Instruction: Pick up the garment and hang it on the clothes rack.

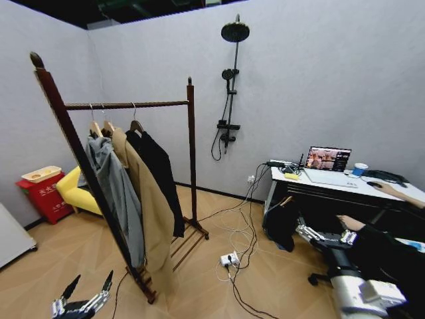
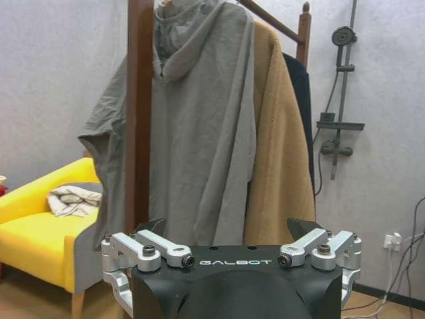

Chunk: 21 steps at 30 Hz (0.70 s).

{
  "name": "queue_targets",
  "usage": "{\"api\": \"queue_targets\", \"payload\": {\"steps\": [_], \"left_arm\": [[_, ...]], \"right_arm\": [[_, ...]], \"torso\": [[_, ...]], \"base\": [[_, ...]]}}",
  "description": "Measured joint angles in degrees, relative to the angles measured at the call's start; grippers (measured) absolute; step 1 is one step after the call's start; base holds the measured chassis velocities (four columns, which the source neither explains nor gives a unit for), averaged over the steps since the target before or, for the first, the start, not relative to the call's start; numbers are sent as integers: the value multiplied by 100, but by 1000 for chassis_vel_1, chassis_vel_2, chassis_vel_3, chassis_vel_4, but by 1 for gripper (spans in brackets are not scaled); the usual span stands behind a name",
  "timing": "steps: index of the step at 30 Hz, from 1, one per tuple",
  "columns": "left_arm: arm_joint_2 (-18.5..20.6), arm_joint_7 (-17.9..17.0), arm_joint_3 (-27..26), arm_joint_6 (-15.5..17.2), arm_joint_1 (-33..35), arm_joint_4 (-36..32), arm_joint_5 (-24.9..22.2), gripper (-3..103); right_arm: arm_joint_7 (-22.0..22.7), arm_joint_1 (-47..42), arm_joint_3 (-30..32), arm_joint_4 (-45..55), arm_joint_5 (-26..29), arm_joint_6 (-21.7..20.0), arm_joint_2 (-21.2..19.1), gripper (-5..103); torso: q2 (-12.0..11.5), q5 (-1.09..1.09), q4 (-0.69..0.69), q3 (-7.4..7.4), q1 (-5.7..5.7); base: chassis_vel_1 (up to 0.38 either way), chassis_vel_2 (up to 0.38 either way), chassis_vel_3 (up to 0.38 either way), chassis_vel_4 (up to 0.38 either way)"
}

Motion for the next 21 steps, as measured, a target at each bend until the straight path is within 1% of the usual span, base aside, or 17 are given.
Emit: {"api": "queue_targets", "payload": {"steps": [1, 10, 21], "left_arm": [[0, 0, 0, 0, -1, 0, 0, 100], [0, 0, 0, 0, 0, 0, 0, 100], [0, 0, 0, 0, 0, 0, 0, 100]], "right_arm": [[0, -1, 0, 0, 0, 0, 0, 100], [0, -4, 0, 0, 0, 0, 0, 100], [0, -6, 0, 0, 0, 0, 0, 100]], "torso": [[1, 0, -2, -1, -1], [3, 0, -1, -2, -6], [3, 0, -2, -2, -6]], "base": [[-55, -53, -63, -70], [-72, -99, -96, -78], [-123, -121, -121, -122]]}}
